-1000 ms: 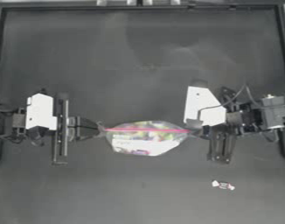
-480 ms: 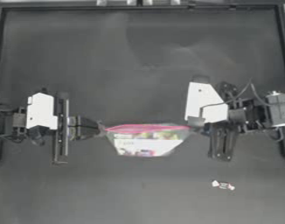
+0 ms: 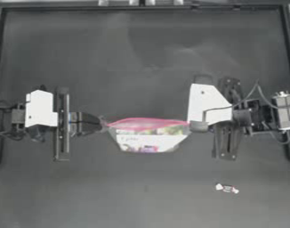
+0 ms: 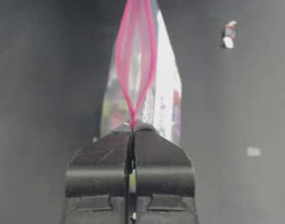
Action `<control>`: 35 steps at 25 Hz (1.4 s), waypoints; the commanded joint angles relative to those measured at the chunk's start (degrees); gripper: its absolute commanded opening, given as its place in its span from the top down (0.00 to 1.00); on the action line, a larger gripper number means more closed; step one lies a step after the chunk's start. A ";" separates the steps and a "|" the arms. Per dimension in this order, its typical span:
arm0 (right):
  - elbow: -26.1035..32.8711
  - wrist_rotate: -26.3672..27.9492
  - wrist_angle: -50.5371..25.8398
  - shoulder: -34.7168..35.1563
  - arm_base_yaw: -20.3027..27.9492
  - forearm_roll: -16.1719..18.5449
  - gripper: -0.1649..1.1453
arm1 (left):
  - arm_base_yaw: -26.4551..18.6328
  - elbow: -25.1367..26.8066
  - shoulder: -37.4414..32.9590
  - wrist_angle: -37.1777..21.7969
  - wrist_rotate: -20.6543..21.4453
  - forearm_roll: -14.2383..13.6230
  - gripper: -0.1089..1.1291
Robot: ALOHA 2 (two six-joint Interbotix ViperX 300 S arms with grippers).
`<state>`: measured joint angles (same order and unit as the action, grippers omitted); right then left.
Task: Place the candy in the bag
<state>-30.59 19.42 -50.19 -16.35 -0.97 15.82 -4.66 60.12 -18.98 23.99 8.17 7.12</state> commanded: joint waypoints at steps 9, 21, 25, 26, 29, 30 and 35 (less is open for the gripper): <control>-0.97 0.00 4.13 0.35 1.32 0.26 0.83 | -1.14 -1.32 0.97 0.44 0.26 -0.09 0.89; -4.04 0.53 9.76 1.76 2.29 -0.26 0.83 | -1.41 -2.46 5.63 0.70 0.35 -0.09 0.89; -4.22 0.53 10.99 2.64 2.37 -0.26 0.83 | -1.49 -2.99 6.68 0.70 0.44 -0.18 0.89; -4.22 0.53 11.16 2.90 2.37 -0.26 0.83 | -1.49 -3.16 6.86 0.70 0.44 -0.18 0.89; -4.39 0.44 12.04 4.22 2.64 -0.26 0.83 | -1.49 -3.43 7.47 0.70 0.44 -0.18 0.89; -4.39 0.44 12.39 4.66 2.64 -0.26 0.83 | -1.49 -3.52 7.65 0.70 0.44 -0.18 0.89; -4.39 0.35 13.36 6.42 3.08 -0.26 0.83 | -1.41 -3.69 8.96 1.49 0.35 -0.18 0.89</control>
<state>-35.51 19.86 -37.35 -9.58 1.85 15.64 -6.06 57.66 -9.58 24.61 8.53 7.03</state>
